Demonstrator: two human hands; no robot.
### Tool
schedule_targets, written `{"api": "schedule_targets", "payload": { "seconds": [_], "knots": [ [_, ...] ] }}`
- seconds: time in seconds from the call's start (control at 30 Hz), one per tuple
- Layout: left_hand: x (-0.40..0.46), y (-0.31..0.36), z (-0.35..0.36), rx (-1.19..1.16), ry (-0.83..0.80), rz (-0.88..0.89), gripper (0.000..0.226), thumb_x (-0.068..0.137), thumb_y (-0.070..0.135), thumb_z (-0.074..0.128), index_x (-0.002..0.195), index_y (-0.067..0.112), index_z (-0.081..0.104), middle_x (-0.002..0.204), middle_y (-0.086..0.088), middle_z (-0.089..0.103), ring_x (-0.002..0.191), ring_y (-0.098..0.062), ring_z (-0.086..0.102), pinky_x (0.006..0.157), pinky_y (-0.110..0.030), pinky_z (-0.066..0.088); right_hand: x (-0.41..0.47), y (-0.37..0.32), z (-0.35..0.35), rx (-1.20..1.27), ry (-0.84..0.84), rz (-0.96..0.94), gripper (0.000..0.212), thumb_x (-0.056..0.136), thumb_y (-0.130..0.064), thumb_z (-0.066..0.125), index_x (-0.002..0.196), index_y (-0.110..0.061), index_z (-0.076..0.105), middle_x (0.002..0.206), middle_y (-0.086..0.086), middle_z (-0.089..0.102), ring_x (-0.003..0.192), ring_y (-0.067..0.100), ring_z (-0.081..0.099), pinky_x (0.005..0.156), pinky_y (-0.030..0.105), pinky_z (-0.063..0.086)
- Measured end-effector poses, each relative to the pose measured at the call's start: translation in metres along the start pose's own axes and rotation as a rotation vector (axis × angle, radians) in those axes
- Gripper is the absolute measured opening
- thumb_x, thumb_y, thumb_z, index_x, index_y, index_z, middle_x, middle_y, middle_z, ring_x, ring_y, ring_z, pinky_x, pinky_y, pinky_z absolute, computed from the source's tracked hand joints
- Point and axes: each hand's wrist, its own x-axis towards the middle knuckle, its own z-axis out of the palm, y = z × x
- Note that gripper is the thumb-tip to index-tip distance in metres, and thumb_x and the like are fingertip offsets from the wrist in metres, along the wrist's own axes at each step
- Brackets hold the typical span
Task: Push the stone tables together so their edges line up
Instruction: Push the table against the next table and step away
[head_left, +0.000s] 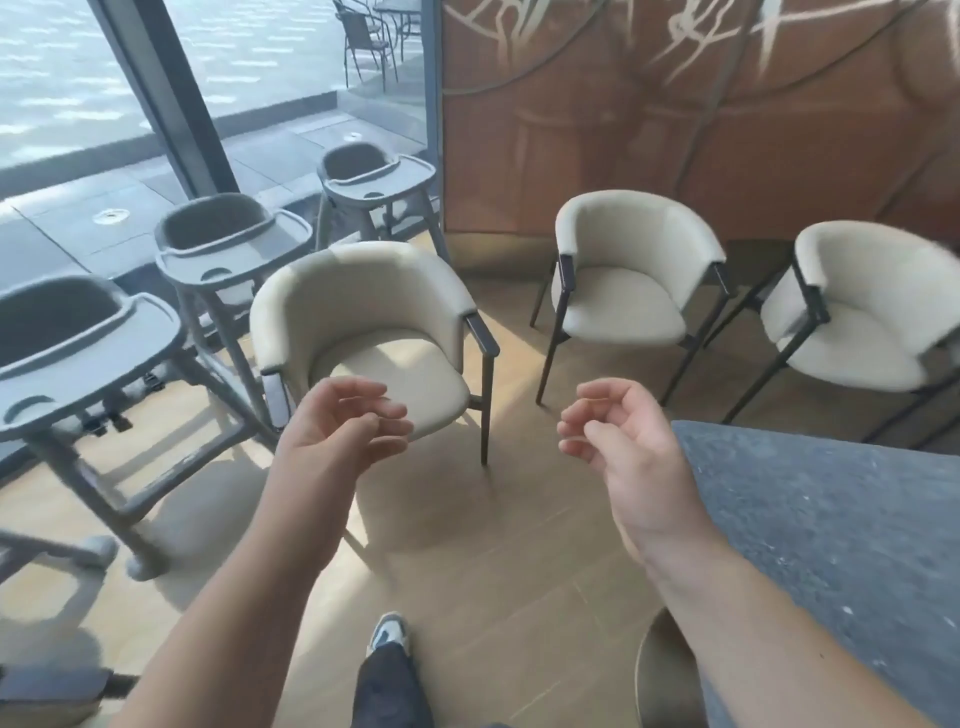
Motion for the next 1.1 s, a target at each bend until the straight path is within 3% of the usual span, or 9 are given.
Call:
{"api": "schedule_targets", "payload": {
  "seconds": [0.17,0.4,0.5,0.63,0.77,0.87,1.1],
  "knots": [
    [0.111,0.001,0.002,0.032,-0.112,0.000,0.028,0.083,0.006,0.052,0.098,0.020,0.070,0.091,-0.003,0.073,0.088,-0.023,0.073,0.076,-0.029,0.059,0.077,0.003,0.032,-0.010,0.123,-0.014,0.035,0.092,0.015,0.038,0.106,-0.010,0.059,0.080,-0.005,0.067,0.083,0.017,0.063,0.077,0.034,0.053],
    [0.250,0.008,0.017,0.060,-0.254,-0.065,0.028,0.081,0.007,0.050,0.101,0.015,0.067,0.090,-0.005,0.072,0.087,-0.023,0.072,0.078,-0.031,0.058,0.171,-0.006,0.061,0.043,0.291,-0.063,0.030,0.081,-0.004,0.046,0.106,-0.013,0.060,0.083,-0.003,0.067,0.083,0.016,0.064,0.075,0.030,0.055],
    [0.292,0.000,0.046,0.052,-0.348,-0.103,0.028,0.082,0.006,0.050,0.101,0.016,0.067,0.091,-0.005,0.073,0.087,-0.023,0.071,0.078,-0.032,0.058,0.194,-0.001,0.052,0.032,0.380,-0.039,0.031,0.088,0.005,0.044,0.108,-0.013,0.060,0.085,-0.002,0.067,0.086,0.017,0.064,0.081,0.036,0.053],
    [0.335,-0.020,0.102,0.036,-0.481,-0.131,0.031,0.083,0.003,0.050,0.096,0.022,0.071,0.091,-0.006,0.073,0.083,-0.021,0.072,0.074,-0.029,0.058,0.224,0.004,0.020,0.021,0.511,-0.019,0.035,0.093,0.014,0.040,0.108,-0.011,0.059,0.084,-0.003,0.067,0.084,0.015,0.064,0.081,0.035,0.053],
    [0.373,-0.043,0.170,0.091,-0.575,-0.135,0.030,0.083,0.006,0.049,0.100,0.021,0.068,0.095,-0.004,0.074,0.088,-0.022,0.073,0.080,-0.036,0.058,0.261,0.007,-0.029,0.039,0.594,-0.029,0.036,0.093,0.014,0.039,0.109,-0.011,0.059,0.084,-0.002,0.067,0.084,0.014,0.064,0.079,0.032,0.053],
    [0.398,-0.056,0.228,0.087,-0.638,-0.118,0.031,0.083,0.006,0.048,0.096,0.025,0.070,0.093,-0.005,0.073,0.087,-0.022,0.073,0.078,-0.032,0.059,0.294,0.007,-0.075,0.051,0.655,-0.042,0.037,0.093,0.016,0.038,0.107,-0.011,0.059,0.082,-0.003,0.067,0.082,0.014,0.064,0.079,0.032,0.054],
    [0.443,-0.079,0.357,0.108,-0.714,-0.124,0.028,0.082,0.006,0.049,0.100,0.016,0.068,0.093,-0.009,0.072,0.087,-0.025,0.072,0.080,-0.036,0.060,0.367,-0.002,-0.178,0.020,0.690,0.005,0.036,0.093,0.016,0.038,0.108,-0.008,0.060,0.082,-0.004,0.067,0.082,0.012,0.065,0.082,0.035,0.056]
  ]
}}
